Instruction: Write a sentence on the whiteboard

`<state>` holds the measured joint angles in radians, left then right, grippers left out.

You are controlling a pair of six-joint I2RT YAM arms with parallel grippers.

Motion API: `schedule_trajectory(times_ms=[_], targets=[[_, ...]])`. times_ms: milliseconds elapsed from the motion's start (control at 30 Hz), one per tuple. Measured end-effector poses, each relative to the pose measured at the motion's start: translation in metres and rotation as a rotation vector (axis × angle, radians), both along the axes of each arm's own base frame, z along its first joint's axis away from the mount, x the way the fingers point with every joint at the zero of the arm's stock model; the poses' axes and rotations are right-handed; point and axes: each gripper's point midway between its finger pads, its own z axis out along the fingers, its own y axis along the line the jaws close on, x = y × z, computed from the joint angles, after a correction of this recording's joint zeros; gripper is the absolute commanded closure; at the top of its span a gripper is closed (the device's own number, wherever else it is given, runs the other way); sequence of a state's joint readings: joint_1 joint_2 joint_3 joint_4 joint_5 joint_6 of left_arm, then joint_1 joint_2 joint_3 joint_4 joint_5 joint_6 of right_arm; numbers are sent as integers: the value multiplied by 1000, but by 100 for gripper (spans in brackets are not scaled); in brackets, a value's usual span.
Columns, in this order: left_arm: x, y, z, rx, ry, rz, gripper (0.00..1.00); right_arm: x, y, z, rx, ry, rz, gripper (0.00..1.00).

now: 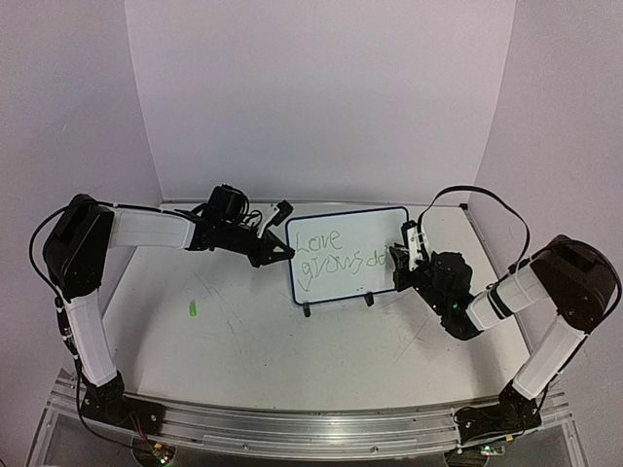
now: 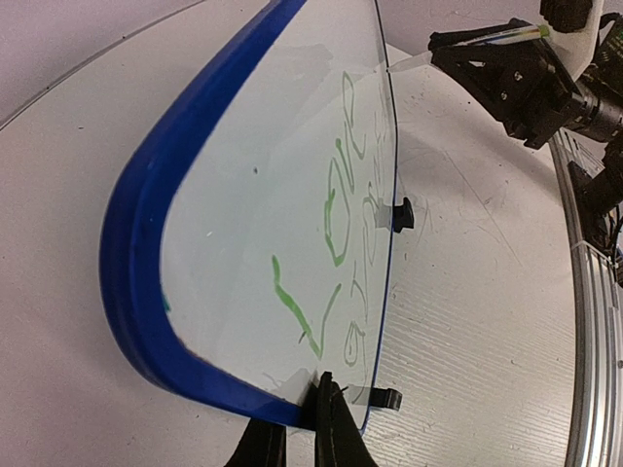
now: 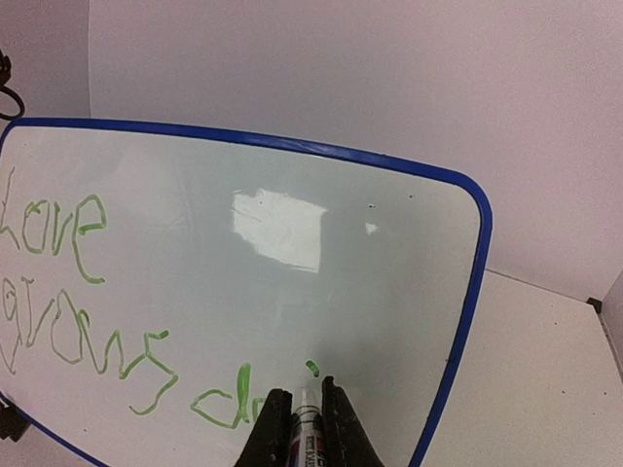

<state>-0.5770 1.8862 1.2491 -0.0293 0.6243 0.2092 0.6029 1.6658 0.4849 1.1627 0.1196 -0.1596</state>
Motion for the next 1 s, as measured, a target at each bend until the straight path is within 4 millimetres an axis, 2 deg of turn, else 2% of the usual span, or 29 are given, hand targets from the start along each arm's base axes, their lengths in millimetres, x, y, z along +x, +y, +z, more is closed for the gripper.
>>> schedule_trajectory(times_ms=[400,1000], targets=[[0,0,0,0,1,0,100,8,-1,-5,-18,21,-32,100],[0,0,0,0,1,1,100,6,-1,-11,-14,56,-36,100]])
